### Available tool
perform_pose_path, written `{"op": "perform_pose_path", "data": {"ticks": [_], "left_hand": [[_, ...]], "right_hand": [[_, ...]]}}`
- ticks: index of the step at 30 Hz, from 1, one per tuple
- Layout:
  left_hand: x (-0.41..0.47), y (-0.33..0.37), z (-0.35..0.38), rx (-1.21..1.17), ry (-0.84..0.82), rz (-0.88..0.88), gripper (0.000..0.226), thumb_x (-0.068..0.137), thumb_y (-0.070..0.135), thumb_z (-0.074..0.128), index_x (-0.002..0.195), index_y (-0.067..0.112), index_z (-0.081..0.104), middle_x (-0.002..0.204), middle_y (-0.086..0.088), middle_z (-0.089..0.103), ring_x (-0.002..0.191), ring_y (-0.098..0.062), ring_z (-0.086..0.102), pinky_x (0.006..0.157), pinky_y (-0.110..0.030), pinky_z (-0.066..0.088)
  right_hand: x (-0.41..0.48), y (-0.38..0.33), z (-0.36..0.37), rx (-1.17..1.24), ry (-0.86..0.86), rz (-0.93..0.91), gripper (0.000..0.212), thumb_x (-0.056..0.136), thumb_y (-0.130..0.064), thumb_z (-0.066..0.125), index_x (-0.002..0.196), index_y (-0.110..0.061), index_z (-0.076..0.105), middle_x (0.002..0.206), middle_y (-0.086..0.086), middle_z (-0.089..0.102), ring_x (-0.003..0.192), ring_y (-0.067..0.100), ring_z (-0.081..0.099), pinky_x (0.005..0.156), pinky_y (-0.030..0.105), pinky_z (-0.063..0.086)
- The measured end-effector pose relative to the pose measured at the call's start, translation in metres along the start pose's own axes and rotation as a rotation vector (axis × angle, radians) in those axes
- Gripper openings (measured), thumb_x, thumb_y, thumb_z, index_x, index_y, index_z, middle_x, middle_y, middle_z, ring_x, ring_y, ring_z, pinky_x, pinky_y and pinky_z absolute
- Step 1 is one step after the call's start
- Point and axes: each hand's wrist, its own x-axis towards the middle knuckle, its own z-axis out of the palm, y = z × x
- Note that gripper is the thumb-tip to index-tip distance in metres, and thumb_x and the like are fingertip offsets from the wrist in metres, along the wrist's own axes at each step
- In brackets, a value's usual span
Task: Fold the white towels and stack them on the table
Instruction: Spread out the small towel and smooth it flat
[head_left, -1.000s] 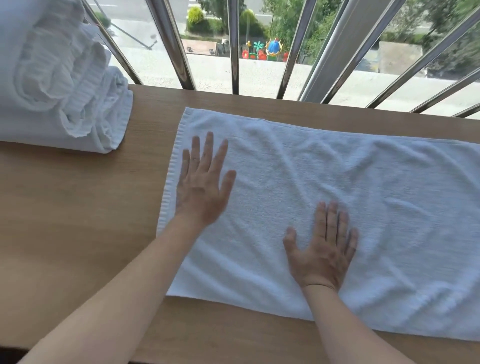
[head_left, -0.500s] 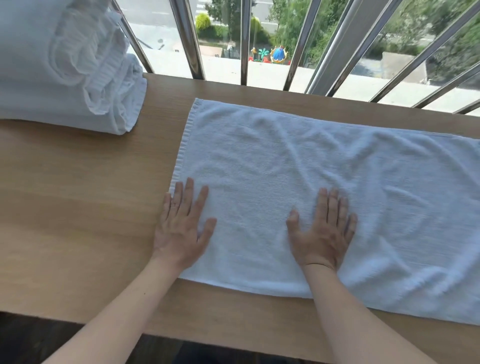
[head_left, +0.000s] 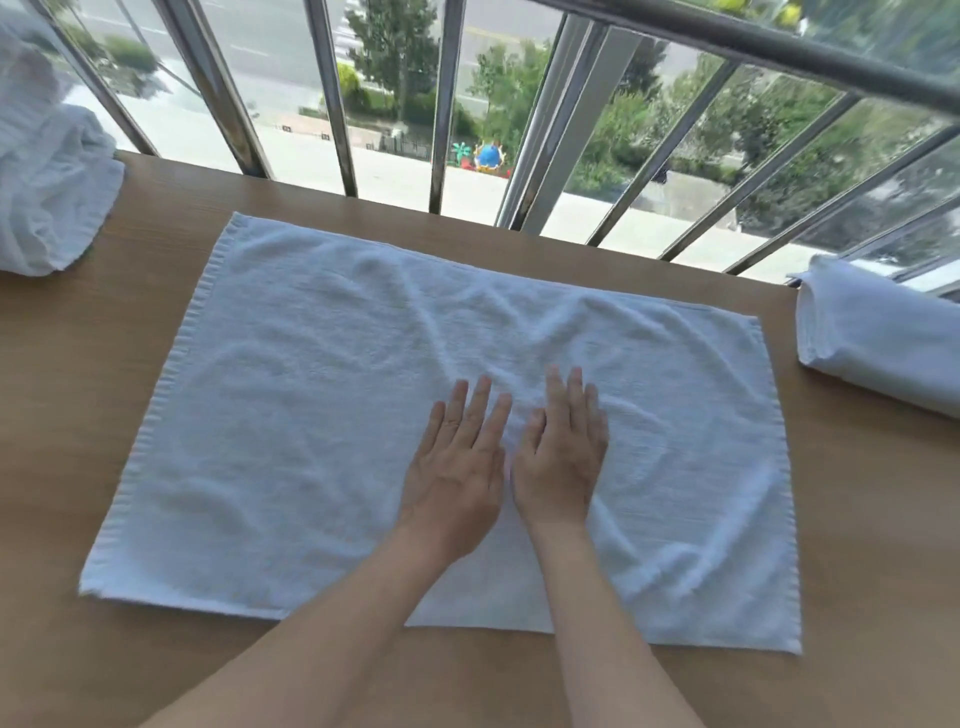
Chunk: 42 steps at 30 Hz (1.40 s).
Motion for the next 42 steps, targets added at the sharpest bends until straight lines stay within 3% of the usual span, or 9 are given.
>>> {"op": "perform_pose_path", "data": {"ticks": [3, 9, 15, 22, 27, 29, 32, 36, 42], "left_hand": [[0.004, 0.003, 0.013, 0.199, -0.043, -0.019, 0.063, 0.101, 0.046, 0.029, 0.16, 0.025, 0.019, 0.168, -0.003, 0.005, 0.155, -0.025, -0.001, 0.126, -0.046, 0.005], [0.006, 0.003, 0.016, 0.289, -0.051, -0.04, 0.067, 0.1, 0.05, 0.026, 0.161, 0.028, 0.013, 0.169, -0.001, 0.004, 0.156, -0.024, -0.002, 0.126, -0.046, 0.004], [0.006, 0.007, 0.011, 0.318, -0.065, -0.051, 0.068, 0.099, 0.051, 0.022, 0.161, 0.027, 0.011, 0.169, -0.001, 0.003, 0.156, -0.023, -0.003, 0.126, -0.044, 0.001], [0.005, 0.012, 0.01, 0.325, -0.071, -0.06, 0.067, 0.1, 0.049, 0.019, 0.161, 0.024, 0.012, 0.169, -0.005, 0.004, 0.155, -0.025, -0.002, 0.126, -0.047, 0.003], [0.011, 0.046, 0.017, 0.238, -0.042, -0.049, 0.072, 0.09, 0.028, 0.021, 0.159, 0.01, 0.018, 0.167, -0.01, 0.006, 0.155, -0.027, -0.001, 0.126, -0.043, -0.001], [0.017, 0.077, 0.028, 0.179, -0.038, 0.023, 0.072, 0.088, 0.024, 0.022, 0.159, 0.011, 0.021, 0.167, -0.011, 0.009, 0.155, -0.028, 0.001, 0.126, -0.046, 0.002], [0.027, 0.122, 0.055, 0.106, -0.068, 0.078, 0.065, 0.099, 0.036, 0.021, 0.16, 0.016, 0.017, 0.168, -0.009, 0.004, 0.156, -0.026, -0.004, 0.126, -0.046, 0.004], [0.032, 0.139, 0.084, 0.272, -0.136, 0.067, 0.067, 0.101, 0.053, 0.013, 0.16, 0.027, -0.005, 0.168, -0.002, -0.012, 0.153, -0.022, -0.018, 0.125, -0.047, -0.004], [0.033, 0.135, 0.091, 0.313, -0.09, 0.073, 0.069, 0.1, 0.054, 0.027, 0.161, 0.025, 0.014, 0.169, -0.003, 0.004, 0.156, -0.025, -0.002, 0.124, -0.05, 0.009]], "right_hand": [[0.035, 0.041, -0.008, -0.283, -0.233, -0.188, 0.058, 0.104, -0.046, 0.032, 0.159, -0.038, 0.015, 0.169, -0.004, 0.003, 0.155, 0.017, -0.004, 0.124, 0.039, -0.009], [0.067, 0.088, -0.037, -0.22, -0.172, 0.037, 0.061, 0.106, -0.044, 0.031, 0.161, -0.027, 0.012, 0.169, 0.001, 0.002, 0.155, 0.021, -0.003, 0.124, 0.047, -0.006], [-0.037, 0.099, -0.037, -0.263, -0.298, -0.292, 0.062, 0.103, -0.053, 0.024, 0.161, -0.036, 0.007, 0.169, -0.001, -0.002, 0.155, 0.02, -0.007, 0.125, 0.051, 0.0], [-0.018, 0.186, -0.082, -0.335, -0.249, 0.131, 0.067, 0.098, -0.061, 0.004, 0.157, -0.037, -0.016, 0.167, -0.004, -0.017, 0.153, 0.017, -0.02, 0.123, 0.05, -0.009], [-0.042, 0.179, -0.081, -0.294, -0.321, -0.153, 0.063, 0.102, -0.057, 0.01, 0.16, -0.036, -0.003, 0.168, -0.003, -0.011, 0.154, 0.018, -0.016, 0.124, 0.047, -0.01], [-0.039, 0.194, -0.09, -0.288, -0.312, -0.035, 0.064, 0.1, -0.058, 0.007, 0.159, -0.036, -0.003, 0.168, -0.004, -0.012, 0.153, 0.015, -0.019, 0.124, 0.047, -0.009], [-0.016, 0.201, -0.101, -0.201, -0.212, 0.144, 0.071, 0.097, -0.058, 0.006, 0.16, -0.026, -0.001, 0.168, -0.003, -0.008, 0.153, 0.014, -0.017, 0.124, 0.047, -0.009], [0.04, 0.174, -0.091, -0.139, -0.175, -0.054, 0.068, 0.1, -0.053, 0.013, 0.161, -0.024, 0.01, 0.168, -0.002, 0.0, 0.155, 0.018, -0.008, 0.124, 0.045, -0.01], [0.136, 0.181, -0.072, -0.311, -0.299, -0.216, 0.059, 0.103, -0.053, 0.017, 0.159, -0.041, 0.003, 0.168, -0.006, -0.009, 0.154, 0.015, -0.013, 0.123, 0.045, -0.012]]}}
